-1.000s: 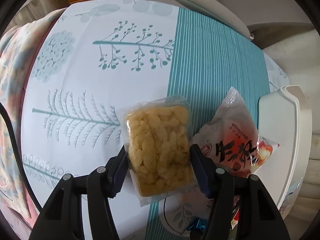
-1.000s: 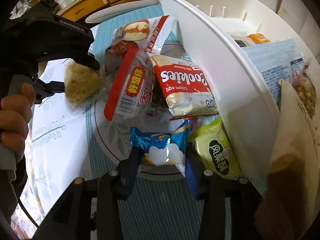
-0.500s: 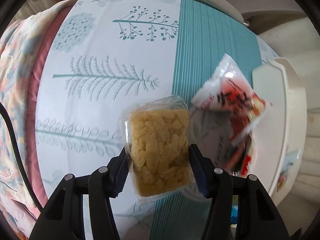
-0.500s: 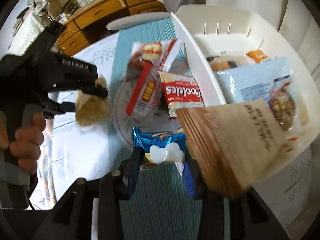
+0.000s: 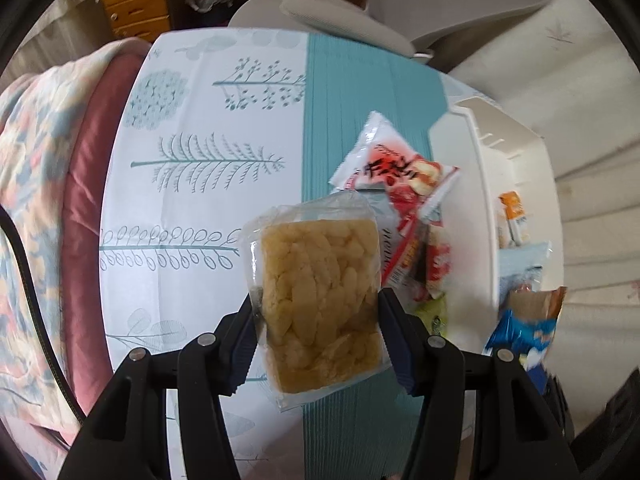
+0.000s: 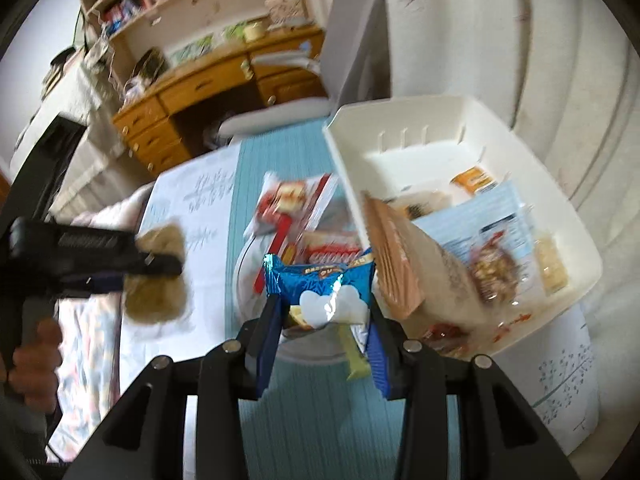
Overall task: Organize snacks
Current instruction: 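Lift the rice block and blue snack and carry both over the tray, then lower both snacks into the white tray and open both tools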
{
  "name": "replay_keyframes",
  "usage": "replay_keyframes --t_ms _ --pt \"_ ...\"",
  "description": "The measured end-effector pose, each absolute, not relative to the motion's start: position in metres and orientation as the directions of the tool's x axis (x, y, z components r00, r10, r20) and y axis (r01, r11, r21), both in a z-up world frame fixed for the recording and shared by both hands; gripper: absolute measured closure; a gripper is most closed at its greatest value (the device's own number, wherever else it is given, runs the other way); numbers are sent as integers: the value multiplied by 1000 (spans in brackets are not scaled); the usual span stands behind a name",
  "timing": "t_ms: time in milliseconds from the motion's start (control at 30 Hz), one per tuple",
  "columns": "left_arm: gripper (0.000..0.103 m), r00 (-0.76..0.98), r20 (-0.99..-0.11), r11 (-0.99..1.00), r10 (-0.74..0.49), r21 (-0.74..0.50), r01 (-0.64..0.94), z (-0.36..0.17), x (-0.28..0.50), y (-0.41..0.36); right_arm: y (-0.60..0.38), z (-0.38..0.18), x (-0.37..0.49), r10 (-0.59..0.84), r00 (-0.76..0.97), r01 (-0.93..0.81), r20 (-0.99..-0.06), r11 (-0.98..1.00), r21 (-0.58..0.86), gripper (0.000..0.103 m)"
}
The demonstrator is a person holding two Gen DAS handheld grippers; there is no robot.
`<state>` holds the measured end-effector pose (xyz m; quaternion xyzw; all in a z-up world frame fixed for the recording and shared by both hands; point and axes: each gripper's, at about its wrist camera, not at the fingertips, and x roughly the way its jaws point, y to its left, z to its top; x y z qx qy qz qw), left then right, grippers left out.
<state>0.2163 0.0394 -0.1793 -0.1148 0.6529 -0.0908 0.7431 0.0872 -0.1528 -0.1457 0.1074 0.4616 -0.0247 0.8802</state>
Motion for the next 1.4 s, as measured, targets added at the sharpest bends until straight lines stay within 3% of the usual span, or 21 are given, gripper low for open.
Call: replay_keyframes --t_ms 333,733,1400 --pt "48 165 -927 941 -337 -324 99 -135 202 -1 -198 -128 91 7 599 204 -801 966 161 64" --pt "48 200 -912 934 -358 -344 100 -105 211 -94 -274 -125 111 112 578 114 -808 970 216 64" --pt "47 155 -930 942 -334 -322 96 -124 254 -205 -366 -139 178 252 548 112 -798 923 368 63"
